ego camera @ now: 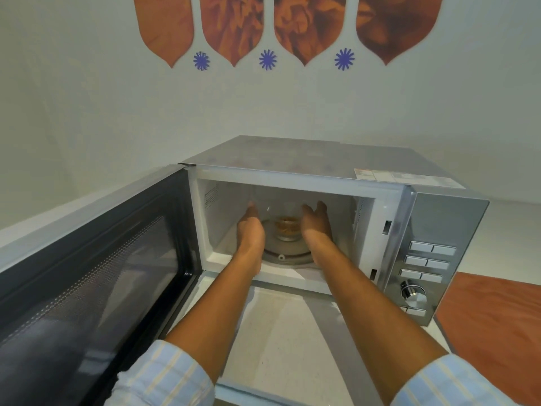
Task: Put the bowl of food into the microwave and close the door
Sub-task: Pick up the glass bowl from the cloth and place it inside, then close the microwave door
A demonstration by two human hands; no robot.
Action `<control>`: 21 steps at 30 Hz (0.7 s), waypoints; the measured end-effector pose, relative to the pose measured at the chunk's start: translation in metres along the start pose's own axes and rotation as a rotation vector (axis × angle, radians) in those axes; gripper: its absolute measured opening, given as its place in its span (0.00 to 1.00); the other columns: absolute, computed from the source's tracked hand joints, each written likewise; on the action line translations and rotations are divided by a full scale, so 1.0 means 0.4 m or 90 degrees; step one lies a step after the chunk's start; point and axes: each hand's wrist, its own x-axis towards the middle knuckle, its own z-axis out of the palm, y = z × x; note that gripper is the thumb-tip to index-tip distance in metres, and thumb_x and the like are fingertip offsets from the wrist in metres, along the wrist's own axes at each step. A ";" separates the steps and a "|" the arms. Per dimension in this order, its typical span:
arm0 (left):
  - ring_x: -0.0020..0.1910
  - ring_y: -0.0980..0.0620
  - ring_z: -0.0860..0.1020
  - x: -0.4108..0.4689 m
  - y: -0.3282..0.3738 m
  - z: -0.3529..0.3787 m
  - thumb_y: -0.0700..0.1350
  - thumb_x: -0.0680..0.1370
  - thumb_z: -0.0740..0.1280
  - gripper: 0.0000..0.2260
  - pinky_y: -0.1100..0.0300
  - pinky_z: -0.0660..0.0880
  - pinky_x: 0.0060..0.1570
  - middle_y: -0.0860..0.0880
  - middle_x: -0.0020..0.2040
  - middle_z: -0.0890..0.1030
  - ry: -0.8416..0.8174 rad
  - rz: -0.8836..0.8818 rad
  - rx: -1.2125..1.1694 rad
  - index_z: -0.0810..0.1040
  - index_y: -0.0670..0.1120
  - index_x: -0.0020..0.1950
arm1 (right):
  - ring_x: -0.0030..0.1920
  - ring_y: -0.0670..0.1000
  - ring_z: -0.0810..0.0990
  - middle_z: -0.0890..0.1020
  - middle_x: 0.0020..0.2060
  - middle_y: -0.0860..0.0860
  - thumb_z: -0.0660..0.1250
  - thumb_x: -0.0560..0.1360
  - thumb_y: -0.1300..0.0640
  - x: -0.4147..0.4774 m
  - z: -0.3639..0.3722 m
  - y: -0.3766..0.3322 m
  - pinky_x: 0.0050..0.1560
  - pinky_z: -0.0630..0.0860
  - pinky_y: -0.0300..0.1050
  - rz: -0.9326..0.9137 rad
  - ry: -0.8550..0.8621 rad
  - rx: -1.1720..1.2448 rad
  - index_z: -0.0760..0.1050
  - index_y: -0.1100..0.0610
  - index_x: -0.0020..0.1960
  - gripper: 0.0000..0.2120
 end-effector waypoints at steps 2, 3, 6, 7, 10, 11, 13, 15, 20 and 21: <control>0.79 0.42 0.70 -0.039 -0.008 -0.017 0.66 0.85 0.53 0.32 0.48 0.65 0.75 0.45 0.81 0.73 0.021 0.065 0.017 0.68 0.47 0.82 | 0.77 0.61 0.68 0.63 0.81 0.51 0.55 0.84 0.44 -0.030 -0.001 -0.004 0.72 0.67 0.55 -0.012 0.009 -0.012 0.53 0.47 0.83 0.30; 0.78 0.42 0.71 -0.061 -0.011 -0.024 0.65 0.85 0.53 0.31 0.50 0.66 0.71 0.45 0.80 0.74 0.020 0.089 0.022 0.70 0.47 0.81 | 0.77 0.60 0.68 0.64 0.81 0.50 0.55 0.84 0.43 -0.046 -0.003 -0.005 0.72 0.67 0.55 -0.022 0.010 -0.012 0.53 0.45 0.83 0.30; 0.78 0.44 0.71 -0.124 -0.004 -0.039 0.63 0.86 0.54 0.28 0.54 0.66 0.65 0.46 0.79 0.74 0.000 0.144 0.036 0.70 0.49 0.80 | 0.73 0.55 0.72 0.66 0.80 0.46 0.56 0.83 0.43 -0.104 -0.012 -0.013 0.66 0.69 0.49 -0.086 0.012 -0.012 0.56 0.42 0.82 0.28; 0.76 0.45 0.73 -0.143 0.004 -0.042 0.62 0.86 0.54 0.26 0.56 0.66 0.65 0.47 0.77 0.76 -0.002 0.161 0.036 0.72 0.50 0.79 | 0.66 0.51 0.76 0.68 0.78 0.46 0.56 0.83 0.44 -0.121 -0.016 -0.021 0.60 0.69 0.44 -0.113 0.015 -0.019 0.57 0.42 0.82 0.28; 0.68 0.53 0.74 -0.206 0.031 -0.055 0.60 0.87 0.55 0.22 0.58 0.68 0.61 0.55 0.68 0.77 0.012 0.198 0.009 0.75 0.51 0.75 | 0.42 0.40 0.76 0.78 0.65 0.46 0.55 0.83 0.44 -0.179 -0.029 -0.053 0.50 0.69 0.38 -0.200 0.020 -0.055 0.61 0.44 0.81 0.27; 0.67 0.55 0.73 -0.225 0.039 -0.061 0.60 0.87 0.56 0.22 0.57 0.68 0.62 0.56 0.68 0.76 0.021 0.204 0.000 0.74 0.52 0.76 | 0.46 0.42 0.79 0.79 0.63 0.45 0.55 0.83 0.44 -0.199 -0.033 -0.061 0.53 0.70 0.39 -0.227 0.015 -0.067 0.62 0.45 0.80 0.26; 0.66 0.56 0.73 -0.266 0.053 -0.075 0.58 0.87 0.57 0.21 0.56 0.68 0.63 0.57 0.68 0.77 0.033 0.211 -0.011 0.75 0.52 0.76 | 0.67 0.52 0.78 0.77 0.69 0.47 0.55 0.83 0.44 -0.238 -0.044 -0.073 0.64 0.70 0.45 -0.264 0.003 -0.087 0.64 0.50 0.80 0.27; 0.65 0.56 0.75 -0.311 0.061 -0.088 0.57 0.87 0.58 0.19 0.58 0.69 0.62 0.57 0.67 0.79 0.041 0.213 -0.028 0.76 0.53 0.74 | 0.75 0.54 0.70 0.72 0.76 0.51 0.55 0.83 0.44 -0.283 -0.058 -0.081 0.73 0.67 0.50 -0.294 -0.013 -0.123 0.64 0.54 0.80 0.28; 0.58 0.64 0.77 -0.437 0.092 -0.115 0.57 0.86 0.60 0.15 0.67 0.71 0.52 0.63 0.60 0.80 0.046 0.269 -0.023 0.77 0.56 0.70 | 0.79 0.51 0.64 0.67 0.80 0.49 0.55 0.83 0.45 -0.400 -0.091 -0.108 0.79 0.62 0.56 -0.382 -0.036 -0.179 0.61 0.52 0.82 0.29; 0.59 0.65 0.77 -0.461 0.105 -0.122 0.57 0.86 0.60 0.15 0.68 0.71 0.52 0.63 0.60 0.80 0.040 0.285 -0.016 0.77 0.56 0.70 | 0.80 0.51 0.64 0.66 0.80 0.49 0.55 0.83 0.45 -0.419 -0.099 -0.114 0.79 0.61 0.56 -0.400 -0.035 -0.194 0.60 0.52 0.82 0.29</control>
